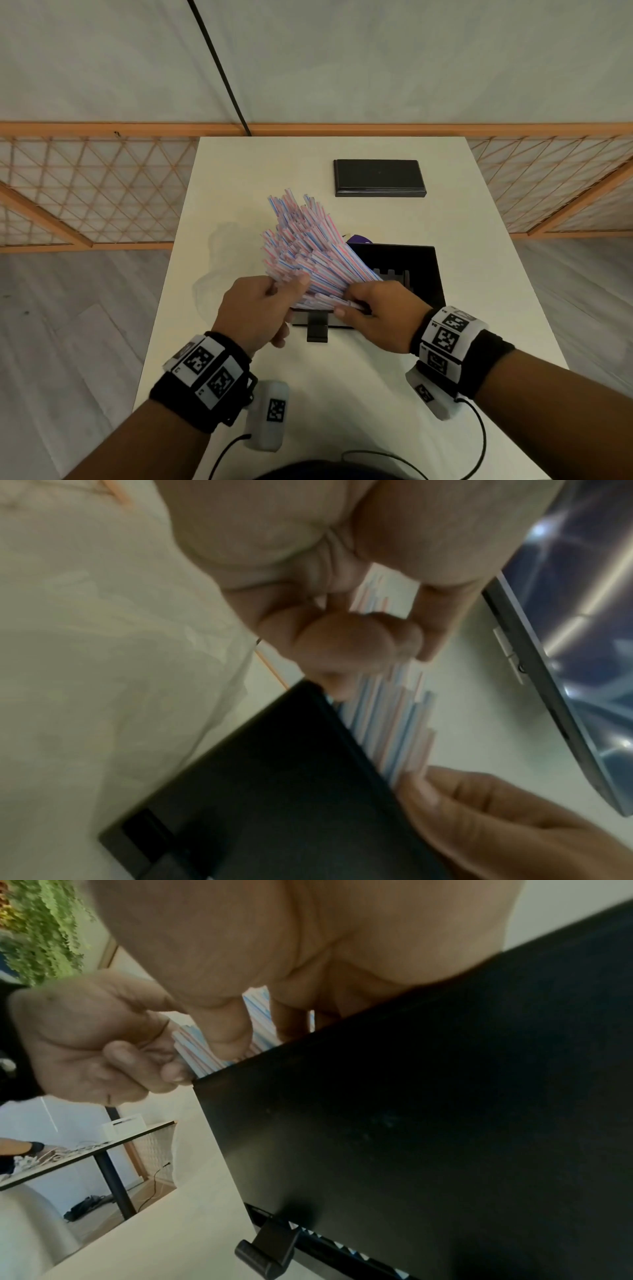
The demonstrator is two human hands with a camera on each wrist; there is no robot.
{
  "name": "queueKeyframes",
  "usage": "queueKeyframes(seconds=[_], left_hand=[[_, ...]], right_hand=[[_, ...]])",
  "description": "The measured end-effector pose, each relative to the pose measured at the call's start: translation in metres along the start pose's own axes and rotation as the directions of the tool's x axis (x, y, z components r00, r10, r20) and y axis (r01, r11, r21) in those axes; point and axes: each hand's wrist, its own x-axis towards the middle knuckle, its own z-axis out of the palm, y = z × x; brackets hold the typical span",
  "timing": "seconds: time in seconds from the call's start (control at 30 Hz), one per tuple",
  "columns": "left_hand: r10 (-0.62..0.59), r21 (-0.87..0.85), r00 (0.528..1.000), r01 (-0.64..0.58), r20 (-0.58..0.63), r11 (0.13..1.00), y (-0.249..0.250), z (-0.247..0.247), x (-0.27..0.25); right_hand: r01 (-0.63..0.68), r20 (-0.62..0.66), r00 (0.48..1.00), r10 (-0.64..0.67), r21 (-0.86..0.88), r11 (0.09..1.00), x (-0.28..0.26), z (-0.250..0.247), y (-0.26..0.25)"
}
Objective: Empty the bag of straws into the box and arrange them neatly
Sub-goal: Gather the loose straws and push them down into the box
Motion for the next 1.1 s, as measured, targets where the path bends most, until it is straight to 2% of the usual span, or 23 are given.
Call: queueKeyframes(seconds=[0.1,0.3,0.47,0.6,0.77,0.83,0.93,1.03,1.1], left_hand=[[-0.016,-0.020,1.000,0.016,0.010,1.000,0.005,0.007,-0.001],[-0.098,-0.054,0.994,0.100,0.041,0.993,0.011,0.022,0.002],[-0.102,-0.013,0.995,0.102,0.022,0.995,0.013,0.027,0.004],[-0.087,0.004,0.996,0.087,0.034,0.996,0.013,0.027,0.005],[-0.117,-0.167,0.993,0.121,0.036,0.979,0.016,0.029,0.002],[-0.109,-0.094,0.992,0.114,0.055,0.989,0.018,0.030,-0.001],[0.024,0.211,0.999,-0.030,0.031,0.977,0.025,0.022,-0.007],[0.241,0.426,0.970,-0.213,-0.013,0.879,0.025,0.005,-0.010],[0.354,0.485,0.932,-0.277,-0.075,0.830,0.020,-0.006,-0.008]], right_hand=[[-0.051,0.063,0.997,0.055,-0.052,0.997,0.001,-0.001,-0.002],[0.047,0.087,0.995,-0.042,-0.052,0.998,0.010,-0.016,-0.009],[-0.023,0.232,0.971,0.059,-0.154,0.988,0.016,-0.018,-0.007],[-0.030,0.309,0.949,0.069,-0.130,0.991,0.013,-0.015,-0.006],[0.037,0.179,0.983,-0.024,-0.066,0.997,0.013,-0.017,-0.004],[0.041,0.190,0.982,-0.018,-0.120,0.992,0.015,-0.017,-0.006],[0.032,0.212,0.977,0.010,-0.193,0.981,0.014,-0.016,-0.009],[-0.005,0.070,0.997,0.018,-0.170,0.985,0.008,-0.021,-0.005],[-0.025,0.005,1.000,0.026,-0.161,0.987,0.002,-0.026,-0.001]])
